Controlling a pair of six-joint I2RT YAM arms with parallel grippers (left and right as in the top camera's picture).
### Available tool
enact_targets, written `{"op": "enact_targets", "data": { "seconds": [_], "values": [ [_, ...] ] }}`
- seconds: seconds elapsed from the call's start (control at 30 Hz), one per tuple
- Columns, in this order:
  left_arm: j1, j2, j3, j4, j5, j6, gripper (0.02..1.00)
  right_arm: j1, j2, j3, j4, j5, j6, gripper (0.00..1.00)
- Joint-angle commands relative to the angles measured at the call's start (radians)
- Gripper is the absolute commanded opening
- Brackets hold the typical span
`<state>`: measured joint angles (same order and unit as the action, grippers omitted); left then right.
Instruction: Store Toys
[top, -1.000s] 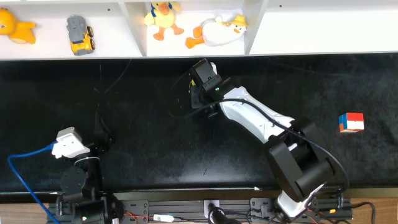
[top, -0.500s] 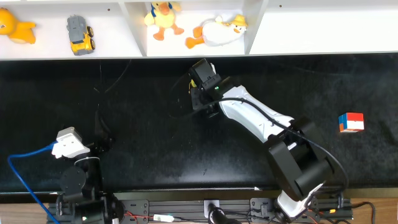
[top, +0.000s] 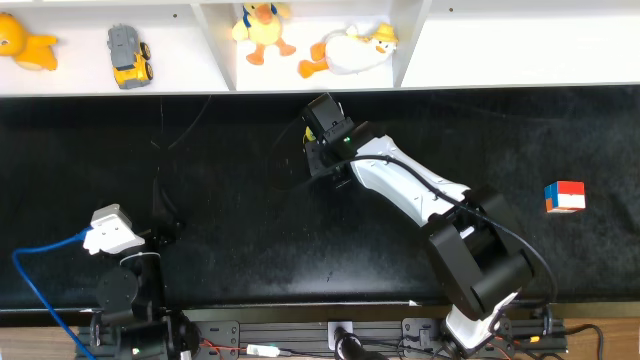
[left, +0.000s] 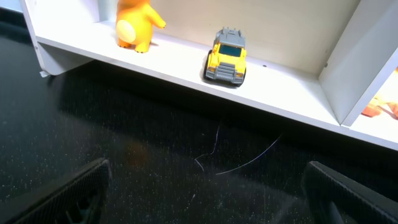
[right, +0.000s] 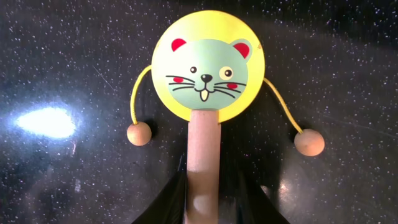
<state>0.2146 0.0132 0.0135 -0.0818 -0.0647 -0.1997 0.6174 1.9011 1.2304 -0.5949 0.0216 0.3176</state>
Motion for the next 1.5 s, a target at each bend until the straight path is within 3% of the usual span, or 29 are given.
{"op": "enact_targets", "data": {
  "seconds": [0.03, 0.6, 0.9, 1.5],
  "values": [
    [-0.007, -0.01, -0.005, 0.002, 0.007, 0.023, 0.998, 0.004, 0.058, -0.016, -0.014, -0.003, -0.019, 0.163],
    [-0.007, -0.01, -0.005, 0.002, 0.007, 0.023, 0.998, 0.004, 0.058, -0.016, -0.014, -0.004, -0.025, 0.058],
    [-0.007, -0.01, -0.005, 0.002, 0.007, 0.023, 0.998, 0.004, 0.053, -0.002, -0.019, -0.059, 0.001, 0.047],
    [-0.007, -0.01, -0.005, 0.002, 0.007, 0.023, 0.998, 0.011, 0.04, 0.372, -0.357, -0.072, -0.031, 0.045]
  ]
}}
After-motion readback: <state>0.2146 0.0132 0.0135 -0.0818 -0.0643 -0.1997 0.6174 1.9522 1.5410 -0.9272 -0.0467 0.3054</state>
